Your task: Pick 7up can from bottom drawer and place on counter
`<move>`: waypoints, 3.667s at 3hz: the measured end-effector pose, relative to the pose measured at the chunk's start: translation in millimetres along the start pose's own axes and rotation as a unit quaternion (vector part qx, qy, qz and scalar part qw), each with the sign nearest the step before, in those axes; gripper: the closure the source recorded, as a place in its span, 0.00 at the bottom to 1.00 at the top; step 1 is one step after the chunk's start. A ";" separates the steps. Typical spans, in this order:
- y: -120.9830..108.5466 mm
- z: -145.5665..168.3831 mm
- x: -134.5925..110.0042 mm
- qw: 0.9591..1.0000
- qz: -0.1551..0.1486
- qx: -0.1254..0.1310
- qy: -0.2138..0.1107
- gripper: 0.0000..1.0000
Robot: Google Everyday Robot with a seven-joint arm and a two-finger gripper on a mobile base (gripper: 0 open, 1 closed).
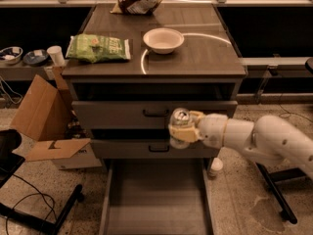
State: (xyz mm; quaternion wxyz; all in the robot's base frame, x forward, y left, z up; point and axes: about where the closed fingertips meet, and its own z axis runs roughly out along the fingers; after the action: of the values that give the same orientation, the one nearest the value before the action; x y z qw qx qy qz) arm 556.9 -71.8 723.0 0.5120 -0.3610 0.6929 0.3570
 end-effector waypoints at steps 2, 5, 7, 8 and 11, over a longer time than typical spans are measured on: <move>-19.9 -31.1 -134.4 0.997 -0.036 0.063 -0.010 1.00; -86.6 -45.0 -184.7 0.978 -0.041 0.185 -0.085 1.00; -133.8 -51.6 -216.8 0.972 -0.024 0.198 -0.123 1.00; -163.6 -52.3 -242.0 0.968 -0.024 0.208 -0.137 1.00; -208.9 16.1 -198.9 0.978 -0.021 0.191 -0.085 0.81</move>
Offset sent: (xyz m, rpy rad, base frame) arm 0.0550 -0.0321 0.2094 -0.0293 -0.1837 -0.2208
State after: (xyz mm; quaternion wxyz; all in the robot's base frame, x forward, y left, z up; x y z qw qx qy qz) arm 787.9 -132.3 885.7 0.6361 -0.2394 0.6942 0.2369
